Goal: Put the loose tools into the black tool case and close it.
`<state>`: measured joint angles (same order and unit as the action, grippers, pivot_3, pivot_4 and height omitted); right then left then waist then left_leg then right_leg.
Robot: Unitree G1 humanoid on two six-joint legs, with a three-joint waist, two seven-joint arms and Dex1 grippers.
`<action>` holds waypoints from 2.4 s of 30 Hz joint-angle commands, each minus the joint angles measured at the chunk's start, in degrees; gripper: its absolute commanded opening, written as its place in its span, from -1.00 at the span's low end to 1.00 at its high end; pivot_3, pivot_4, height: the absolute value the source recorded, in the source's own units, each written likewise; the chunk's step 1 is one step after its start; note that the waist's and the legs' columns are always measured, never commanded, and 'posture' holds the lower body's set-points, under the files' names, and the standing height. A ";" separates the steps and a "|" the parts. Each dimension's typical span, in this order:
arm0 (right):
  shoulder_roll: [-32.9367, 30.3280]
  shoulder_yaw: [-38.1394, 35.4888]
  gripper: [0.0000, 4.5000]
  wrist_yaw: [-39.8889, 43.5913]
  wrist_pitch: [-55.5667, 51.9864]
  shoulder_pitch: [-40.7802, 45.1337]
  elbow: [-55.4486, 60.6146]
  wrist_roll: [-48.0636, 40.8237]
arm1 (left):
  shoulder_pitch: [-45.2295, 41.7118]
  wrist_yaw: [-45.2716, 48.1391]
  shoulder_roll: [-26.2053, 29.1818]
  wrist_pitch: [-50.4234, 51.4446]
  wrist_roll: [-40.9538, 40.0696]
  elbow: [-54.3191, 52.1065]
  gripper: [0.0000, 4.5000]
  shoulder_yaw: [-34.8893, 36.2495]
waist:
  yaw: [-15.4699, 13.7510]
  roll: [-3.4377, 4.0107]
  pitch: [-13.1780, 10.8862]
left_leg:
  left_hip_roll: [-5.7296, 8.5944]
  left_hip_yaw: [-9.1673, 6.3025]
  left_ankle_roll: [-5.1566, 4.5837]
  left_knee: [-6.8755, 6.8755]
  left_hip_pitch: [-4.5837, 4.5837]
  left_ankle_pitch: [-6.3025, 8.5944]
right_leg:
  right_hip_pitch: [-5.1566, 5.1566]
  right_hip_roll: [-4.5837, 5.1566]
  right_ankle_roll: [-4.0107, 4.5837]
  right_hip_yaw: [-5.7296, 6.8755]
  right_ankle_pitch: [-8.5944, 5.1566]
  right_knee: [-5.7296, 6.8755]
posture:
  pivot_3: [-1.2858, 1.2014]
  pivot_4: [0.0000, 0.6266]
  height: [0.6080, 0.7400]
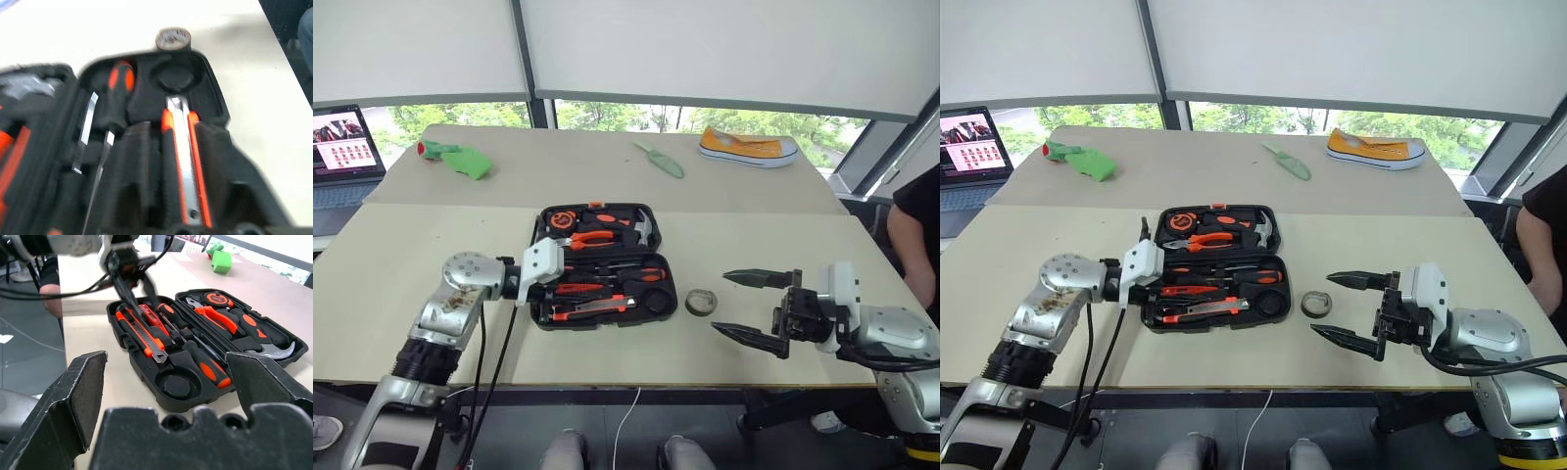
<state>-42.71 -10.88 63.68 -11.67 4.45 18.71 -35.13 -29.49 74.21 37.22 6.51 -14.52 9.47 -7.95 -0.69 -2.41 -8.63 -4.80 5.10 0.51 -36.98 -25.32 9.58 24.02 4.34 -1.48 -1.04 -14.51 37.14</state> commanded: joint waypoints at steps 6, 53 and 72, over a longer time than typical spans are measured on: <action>0.17 -1.07 1.00 0.07 -1.13 -1.12 1.48 -1.58 | 0.14 -3.25 -1.10 -0.04 6.52 2.42 -0.99 -4.68 | -0.07 0.01 0.01 | 0.02 0.00 0.00 -0.01 0.00 0.00 | -0.02 0.02 0.00 0.00 0.00 -0.01 | 0.03 -0.52 1.00; 1.95 -1.29 1.00 -2.92 -2.99 -5.36 4.03 -2.22 | 5.16 -10.40 -8.76 7.47 4.18 5.32 -0.99 -3.03 | 0.04 0.94 0.96 | 0.09 -0.12 0.25 0.18 1.44 0.29 | -1.59 0.09 -0.03 0.00 -0.57 -0.34 | 0.03 -0.52 1.00; 1.76 -15.78 1.00 -6.67 8.92 -22.78 -10.88 10.14 | 28.88 2.17 -0.59 -6.46 -18.42 -8.93 1.00 24.16 | 0.08 0.83 0.79 | 0.06 -0.06 -0.17 0.28 0.70 0.37 | -0.82 0.12 0.04 0.02 -0.81 -0.40 | 0.03 -0.52 1.00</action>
<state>-40.35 -25.48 56.34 -5.76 -19.16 8.95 -25.76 -1.70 72.92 35.06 0.90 -29.90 1.06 14.51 -0.61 -1.58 -7.84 -4.74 5.04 0.55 -36.71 -24.61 10.07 23.20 4.46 -1.45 -1.02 -15.30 36.74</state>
